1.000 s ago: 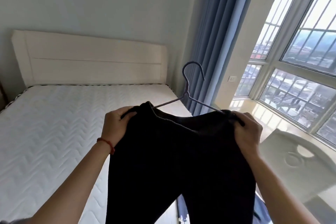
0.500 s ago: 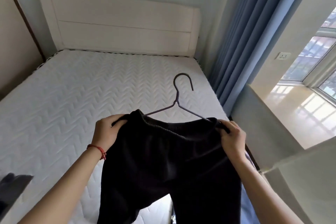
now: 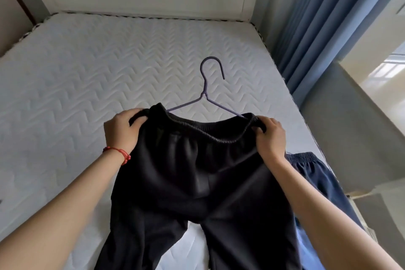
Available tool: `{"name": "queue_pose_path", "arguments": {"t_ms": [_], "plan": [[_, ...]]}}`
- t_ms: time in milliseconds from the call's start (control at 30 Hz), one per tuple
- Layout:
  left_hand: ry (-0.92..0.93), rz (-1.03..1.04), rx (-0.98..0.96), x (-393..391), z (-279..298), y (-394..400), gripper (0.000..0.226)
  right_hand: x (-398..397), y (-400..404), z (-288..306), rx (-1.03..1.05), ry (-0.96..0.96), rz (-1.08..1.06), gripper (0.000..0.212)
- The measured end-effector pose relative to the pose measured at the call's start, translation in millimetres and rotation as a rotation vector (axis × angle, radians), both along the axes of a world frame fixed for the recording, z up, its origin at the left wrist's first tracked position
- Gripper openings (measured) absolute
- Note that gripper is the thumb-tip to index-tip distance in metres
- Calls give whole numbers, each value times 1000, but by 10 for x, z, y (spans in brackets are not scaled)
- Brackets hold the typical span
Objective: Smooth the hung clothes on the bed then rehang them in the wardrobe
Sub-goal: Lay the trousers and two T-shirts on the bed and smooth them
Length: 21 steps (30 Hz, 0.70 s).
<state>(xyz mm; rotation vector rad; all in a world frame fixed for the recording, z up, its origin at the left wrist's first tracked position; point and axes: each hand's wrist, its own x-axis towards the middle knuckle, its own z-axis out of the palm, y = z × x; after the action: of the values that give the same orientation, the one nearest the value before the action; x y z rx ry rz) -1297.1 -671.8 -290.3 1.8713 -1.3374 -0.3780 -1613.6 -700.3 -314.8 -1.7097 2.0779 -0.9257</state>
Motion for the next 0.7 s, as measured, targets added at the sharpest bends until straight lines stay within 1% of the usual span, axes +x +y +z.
{"name": "queue_pose_path", "arguments": {"t_ms": [67,133,200,300,367,400,467,567,633,700], "plan": [[-154,8,90,14,-486,-56,42,52,-76,-379,127,112,-14,47],[-161,-13,210,15,-957,45,51,121,-35,-747,270,113,-24,57],[-115,-48,295,29,-1392,309,49,206,159,-1073,367,56,1,58],[-51,-61,415,70,-1902,897,43,389,684,-1457,447,-112,36,51],[1,-27,485,91,-2122,1343,40,531,1125,-1662,474,-217,7,43],[0,-4,514,102,-2213,1569,40,619,1358,-1752,493,-263,-25,38],[-57,34,573,115,-2349,2001,42,826,1802,-1873,580,-345,-75,29],[-142,114,720,121,-2496,2488,59,1235,2321,-2036,780,-485,-53,16],[-118,191,808,134,-2566,2671,74,1508,2553,-2170,906,-627,-61,14],[-85,239,830,161,-2626,2761,86,1745,2718,-2326,993,-718,-97,12]]}}
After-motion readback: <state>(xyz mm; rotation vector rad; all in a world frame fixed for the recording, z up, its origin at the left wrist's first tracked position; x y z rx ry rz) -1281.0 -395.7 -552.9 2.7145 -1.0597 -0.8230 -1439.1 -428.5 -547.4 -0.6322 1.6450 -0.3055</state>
